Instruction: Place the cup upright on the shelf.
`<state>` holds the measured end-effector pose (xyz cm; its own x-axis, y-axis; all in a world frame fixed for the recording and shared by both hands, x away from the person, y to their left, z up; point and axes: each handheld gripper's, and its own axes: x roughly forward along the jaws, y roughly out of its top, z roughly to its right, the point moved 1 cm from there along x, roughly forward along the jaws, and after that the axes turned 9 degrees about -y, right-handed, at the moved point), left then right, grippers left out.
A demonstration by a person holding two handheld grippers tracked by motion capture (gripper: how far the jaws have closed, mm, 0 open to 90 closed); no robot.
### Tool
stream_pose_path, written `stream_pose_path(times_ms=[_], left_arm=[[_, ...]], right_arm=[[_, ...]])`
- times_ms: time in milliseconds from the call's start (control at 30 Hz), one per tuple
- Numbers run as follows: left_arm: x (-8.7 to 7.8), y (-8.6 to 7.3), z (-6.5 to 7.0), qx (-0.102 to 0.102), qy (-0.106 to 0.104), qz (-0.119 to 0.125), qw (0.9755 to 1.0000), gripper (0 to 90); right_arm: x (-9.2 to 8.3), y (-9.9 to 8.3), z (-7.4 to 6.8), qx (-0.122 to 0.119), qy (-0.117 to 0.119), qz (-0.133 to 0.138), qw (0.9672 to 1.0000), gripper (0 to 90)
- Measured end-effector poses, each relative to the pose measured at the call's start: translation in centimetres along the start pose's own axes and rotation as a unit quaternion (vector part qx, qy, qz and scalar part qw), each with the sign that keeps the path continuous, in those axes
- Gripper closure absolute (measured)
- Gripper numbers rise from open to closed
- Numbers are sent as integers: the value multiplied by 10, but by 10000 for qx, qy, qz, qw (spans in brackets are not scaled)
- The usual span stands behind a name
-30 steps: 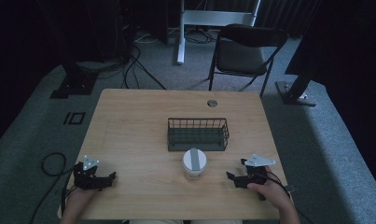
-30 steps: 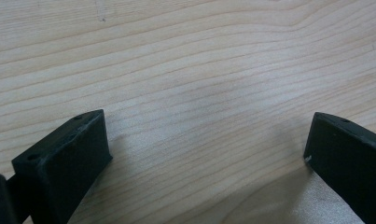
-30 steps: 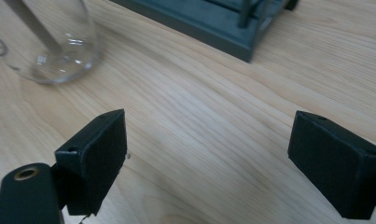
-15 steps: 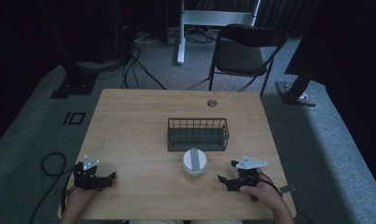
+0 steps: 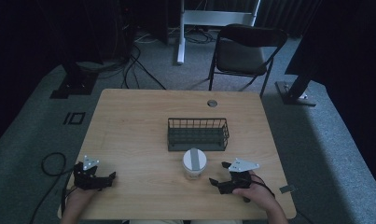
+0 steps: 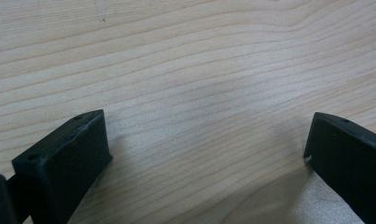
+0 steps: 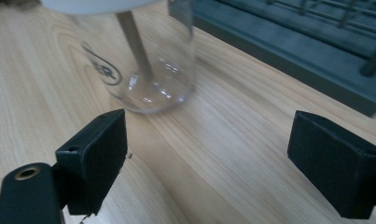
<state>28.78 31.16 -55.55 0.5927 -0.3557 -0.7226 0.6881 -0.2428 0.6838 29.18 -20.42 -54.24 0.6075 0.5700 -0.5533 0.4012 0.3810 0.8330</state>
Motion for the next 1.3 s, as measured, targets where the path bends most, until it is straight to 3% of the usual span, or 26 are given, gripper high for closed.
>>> stream_pose_path(times_ms=[200,600,1100,1300], left_arm=[[0,0,0,1,1,4,10000,2],[0,0,0,0,0,0,10000,2],[0,0,0,1,1,1,10000,2],[0,0,0,-9,0,9,10000,2]], right_arm=[[7,3,-12,-88,164,84,9998,116],[13,13,-25,-97,263,358,9990,116],[27,21,-38,-19,253,706,9972,116],[31,24,-42,45,134,881,9960,116]])
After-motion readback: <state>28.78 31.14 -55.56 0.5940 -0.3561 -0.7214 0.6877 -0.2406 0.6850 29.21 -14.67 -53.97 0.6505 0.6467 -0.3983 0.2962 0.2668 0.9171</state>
